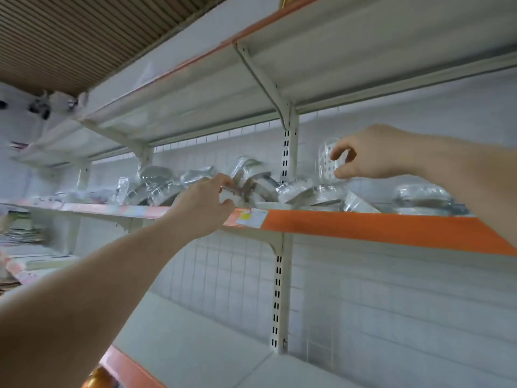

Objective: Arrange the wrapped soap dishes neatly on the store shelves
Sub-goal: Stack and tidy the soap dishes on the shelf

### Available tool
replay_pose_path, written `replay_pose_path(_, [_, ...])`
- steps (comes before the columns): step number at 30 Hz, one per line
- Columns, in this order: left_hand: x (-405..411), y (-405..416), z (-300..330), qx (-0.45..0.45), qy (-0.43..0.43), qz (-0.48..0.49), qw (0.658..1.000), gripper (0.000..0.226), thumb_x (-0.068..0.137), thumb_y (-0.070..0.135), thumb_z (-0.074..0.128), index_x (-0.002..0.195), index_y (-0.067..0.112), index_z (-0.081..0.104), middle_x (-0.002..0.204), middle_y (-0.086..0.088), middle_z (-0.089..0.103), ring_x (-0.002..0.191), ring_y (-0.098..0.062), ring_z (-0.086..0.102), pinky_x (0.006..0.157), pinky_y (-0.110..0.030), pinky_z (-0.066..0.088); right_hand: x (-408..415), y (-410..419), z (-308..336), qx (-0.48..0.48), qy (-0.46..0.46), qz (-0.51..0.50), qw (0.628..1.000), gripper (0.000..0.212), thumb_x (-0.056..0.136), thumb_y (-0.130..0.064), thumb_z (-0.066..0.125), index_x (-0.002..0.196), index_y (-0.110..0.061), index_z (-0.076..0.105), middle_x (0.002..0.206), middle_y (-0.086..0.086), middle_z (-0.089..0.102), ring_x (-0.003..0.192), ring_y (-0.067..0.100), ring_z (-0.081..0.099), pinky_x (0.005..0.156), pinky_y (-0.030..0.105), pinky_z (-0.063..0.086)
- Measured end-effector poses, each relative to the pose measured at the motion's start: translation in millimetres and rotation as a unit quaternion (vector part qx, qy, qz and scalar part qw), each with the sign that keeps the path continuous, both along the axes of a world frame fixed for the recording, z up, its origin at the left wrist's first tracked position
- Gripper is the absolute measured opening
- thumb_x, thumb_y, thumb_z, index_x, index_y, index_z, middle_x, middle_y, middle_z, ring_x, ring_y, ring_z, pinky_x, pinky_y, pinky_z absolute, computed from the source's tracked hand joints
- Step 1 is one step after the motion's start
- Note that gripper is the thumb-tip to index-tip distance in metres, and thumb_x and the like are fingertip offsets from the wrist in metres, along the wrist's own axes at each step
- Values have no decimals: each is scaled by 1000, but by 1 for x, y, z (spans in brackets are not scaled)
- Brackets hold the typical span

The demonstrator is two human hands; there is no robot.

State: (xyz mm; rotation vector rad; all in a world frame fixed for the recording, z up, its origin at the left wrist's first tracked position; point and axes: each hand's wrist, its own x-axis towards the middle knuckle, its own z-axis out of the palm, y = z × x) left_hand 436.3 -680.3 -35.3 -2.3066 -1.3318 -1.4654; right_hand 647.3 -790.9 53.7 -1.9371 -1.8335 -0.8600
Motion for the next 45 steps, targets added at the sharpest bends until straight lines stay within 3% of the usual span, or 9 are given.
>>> replay_pose_path(10, [-20,146,32,-78,29,-23,996,35,84,44,56,118,37,52,125,-3,52,97,-19,47,82,-30,38,-48,143,21,1,-8,-23,1000,44,90,-33,59,131,-19,52,127,4,57,98,25,59,80,31,47])
replay_pose_path(14, [-16,191,51,-122,221,-98,963,62,82,59,55,138,38,40,148,11,33,135,-15,32,112,-32,26,-58,188,25,-18,22,-62,998,47,88,-29,62,132,-18,50,124,4,55,78,17,53,70,29,49])
replay_pose_path(18, [-18,208,70,-65,327,-59,941,86,59,84,52,130,36,50,136,8,49,119,-13,46,101,-30,37,-48,227,25,-59,-13,-180,982,53,88,-27,63,136,-13,45,109,2,56,75,14,46,55,17,36])
replay_pose_path(22, [-25,223,94,-35,114,-178,977,57,84,65,44,109,17,61,113,-8,62,92,-23,60,68,-28,49,-26,256,23,-106,-18,-227,968,80,82,-22,70,147,-19,25,146,7,35,122,25,44,93,29,40])
replay_pose_path(26, [-17,237,104,-129,-151,-325,925,45,97,47,33,77,14,57,68,-7,59,54,-20,56,44,-20,48,-13,261,19,-153,-66,-279,946,92,77,-19,75,149,-23,18,146,5,35,126,26,43,102,36,40])
replay_pose_path(30, [8,244,84,-223,-171,-353,892,34,97,33,36,74,16,54,69,-8,58,61,-21,56,58,-26,51,-10,258,19,-72,-131,-258,955,66,79,-24,71,137,-16,40,124,7,53,108,25,55,87,31,46])
replay_pose_path(33, [15,252,77,-172,-194,-311,914,53,83,57,37,103,12,57,101,-18,62,90,-35,61,80,-43,55,-9,244,22,25,-100,-210,972,52,79,-35,63,122,-9,49,116,8,53,103,26,52,83,32,44])
replay_pose_path(37, [16,237,72,-182,-155,-336,911,72,82,63,52,139,23,34,112,-7,53,84,-22,55,59,-28,45,-5,227,24,102,10,-164,981,43,75,-31,64,111,-12,50,95,0,51,89,24,50,63,27,37])
replay_pose_path(45, [27,209,74,-118,-254,-401,872,78,76,36,73,140,24,31,119,-5,48,91,-19,49,63,-28,43,-32,163,16,274,-18,-137,952,57,74,-21,70,125,-8,47,123,10,53,110,25,50,86,29,39])
